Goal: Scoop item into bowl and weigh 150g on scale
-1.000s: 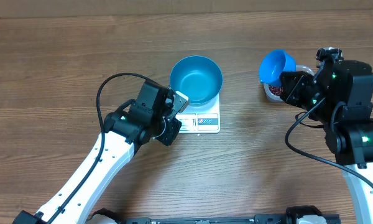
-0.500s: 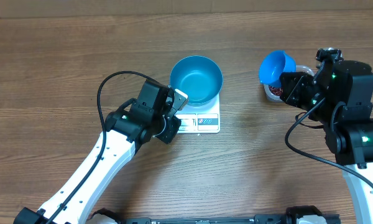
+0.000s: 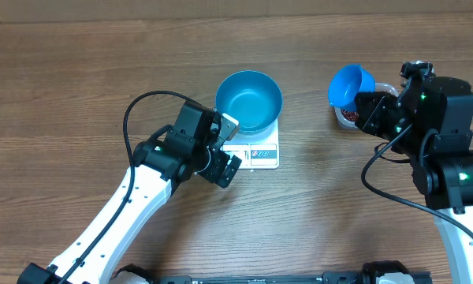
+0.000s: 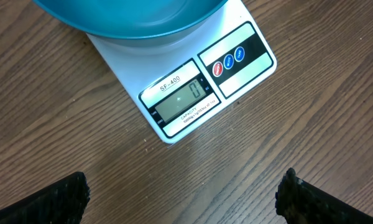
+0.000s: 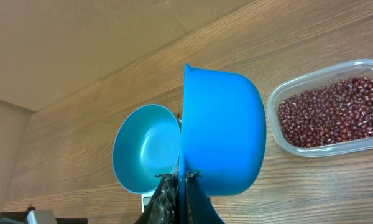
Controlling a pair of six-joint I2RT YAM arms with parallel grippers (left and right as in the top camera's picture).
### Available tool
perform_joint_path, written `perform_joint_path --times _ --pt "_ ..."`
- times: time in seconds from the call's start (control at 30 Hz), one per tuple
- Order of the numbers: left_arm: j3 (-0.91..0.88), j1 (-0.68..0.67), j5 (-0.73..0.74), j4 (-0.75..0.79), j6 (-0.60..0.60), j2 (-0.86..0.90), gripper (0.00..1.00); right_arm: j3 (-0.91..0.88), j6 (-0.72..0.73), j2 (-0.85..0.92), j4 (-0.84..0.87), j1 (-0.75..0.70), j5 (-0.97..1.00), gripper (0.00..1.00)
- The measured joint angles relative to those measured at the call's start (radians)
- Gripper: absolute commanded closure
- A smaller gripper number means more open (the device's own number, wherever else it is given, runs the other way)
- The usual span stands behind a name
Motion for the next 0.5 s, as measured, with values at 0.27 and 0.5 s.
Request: perform_joint_path --times 0.27,0.5 --pt "0.000 0.000 0.000 0.000 0.000 0.000 0.00 0.000 0.000 0.000 -0.022 0.000 0.002 0.96" --pt "0.000 0.000 0.000 0.000 0.000 0.000 0.00 0.000 -0.011 0.000 -0.035 0.000 0.007 0.96"
